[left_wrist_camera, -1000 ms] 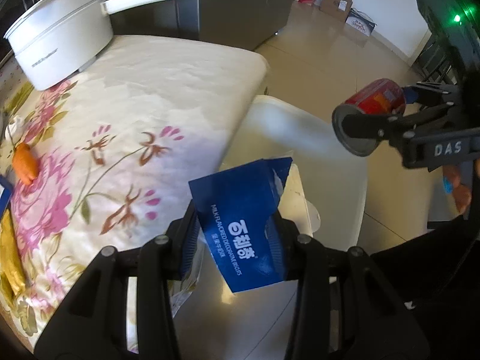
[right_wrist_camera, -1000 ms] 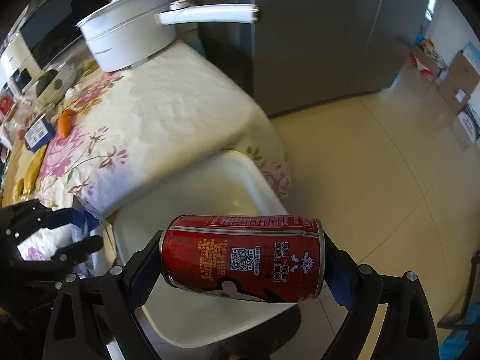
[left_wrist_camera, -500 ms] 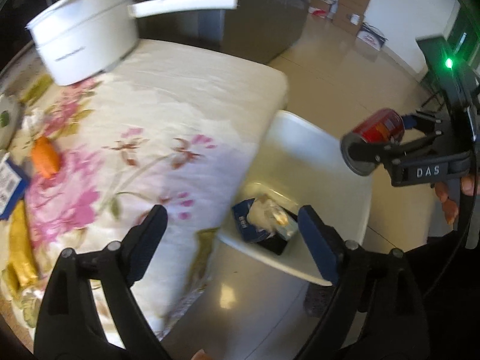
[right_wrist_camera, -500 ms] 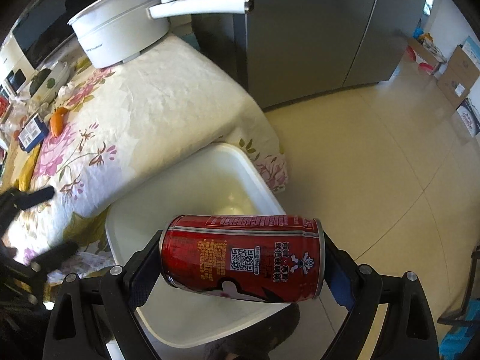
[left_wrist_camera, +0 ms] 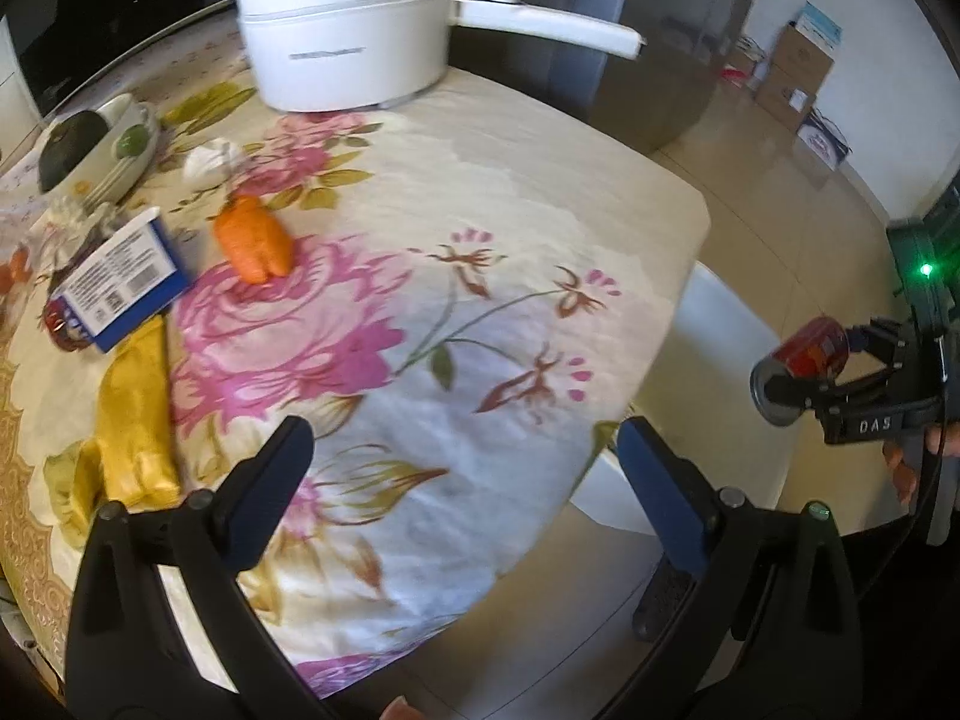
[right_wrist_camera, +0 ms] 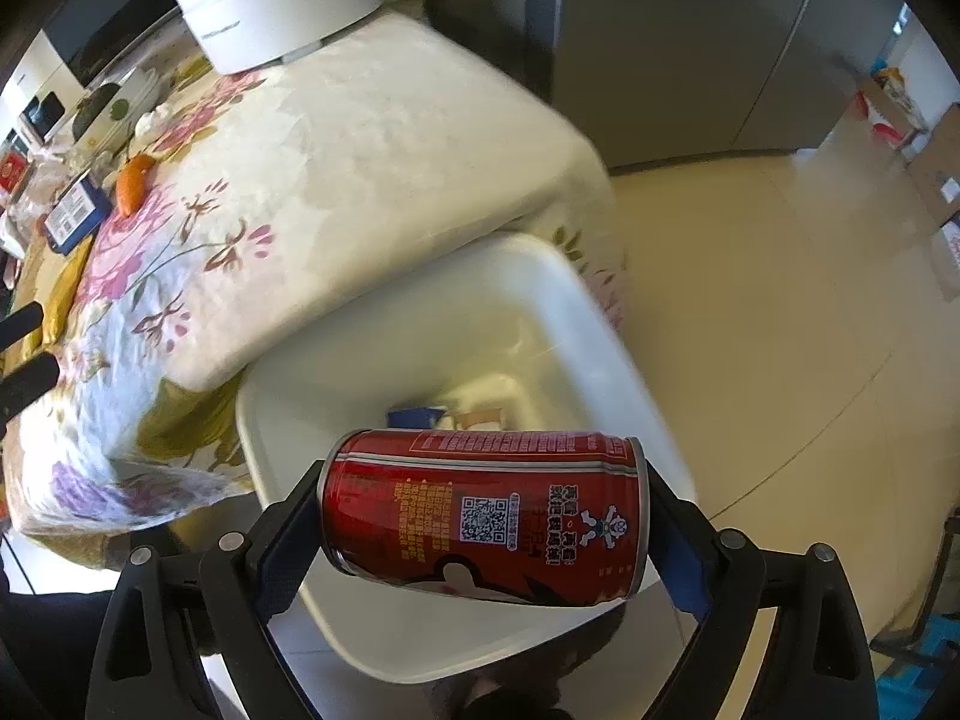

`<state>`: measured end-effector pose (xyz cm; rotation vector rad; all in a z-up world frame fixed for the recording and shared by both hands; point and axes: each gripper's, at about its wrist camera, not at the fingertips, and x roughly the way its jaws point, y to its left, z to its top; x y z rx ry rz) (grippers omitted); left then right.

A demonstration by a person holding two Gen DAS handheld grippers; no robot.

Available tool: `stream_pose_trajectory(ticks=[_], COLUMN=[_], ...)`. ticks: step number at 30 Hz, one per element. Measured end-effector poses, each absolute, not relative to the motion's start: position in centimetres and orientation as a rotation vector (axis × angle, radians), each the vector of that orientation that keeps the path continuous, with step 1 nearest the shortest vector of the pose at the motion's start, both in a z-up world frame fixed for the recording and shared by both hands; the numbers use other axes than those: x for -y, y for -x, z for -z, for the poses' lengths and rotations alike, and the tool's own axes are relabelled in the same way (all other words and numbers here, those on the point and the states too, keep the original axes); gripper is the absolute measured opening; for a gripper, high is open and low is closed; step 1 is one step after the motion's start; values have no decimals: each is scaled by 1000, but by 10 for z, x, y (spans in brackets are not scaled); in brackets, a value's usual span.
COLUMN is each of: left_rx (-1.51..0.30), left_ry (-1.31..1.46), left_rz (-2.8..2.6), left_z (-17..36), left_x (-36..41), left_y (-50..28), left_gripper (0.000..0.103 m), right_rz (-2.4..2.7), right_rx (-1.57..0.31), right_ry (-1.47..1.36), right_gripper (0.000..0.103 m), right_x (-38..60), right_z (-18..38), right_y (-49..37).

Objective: Collect trash

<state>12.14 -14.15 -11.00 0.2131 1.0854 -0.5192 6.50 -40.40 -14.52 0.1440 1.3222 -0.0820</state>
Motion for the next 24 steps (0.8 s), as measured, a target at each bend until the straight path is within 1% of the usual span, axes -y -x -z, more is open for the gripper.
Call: stream_pose_trajectory(ticks=[4,11,24], left_rx=[-1072,-1053,-1028], left_ry=[-212,-187,-98], left_rz=[494,462,373], left_z=[107,99,85], left_x=[131,111,62], left_y=[-124,-130,-141], left_gripper=[102,102,102], right_rz=[84,92,65], right_rx=[-1316,-1289,-1260], right_ry=[-170,-209,-141], right_gripper=[100,100,100], right_x=[400,402,377], right_z=[140,128,119], right_y=[-65,-68,-86])
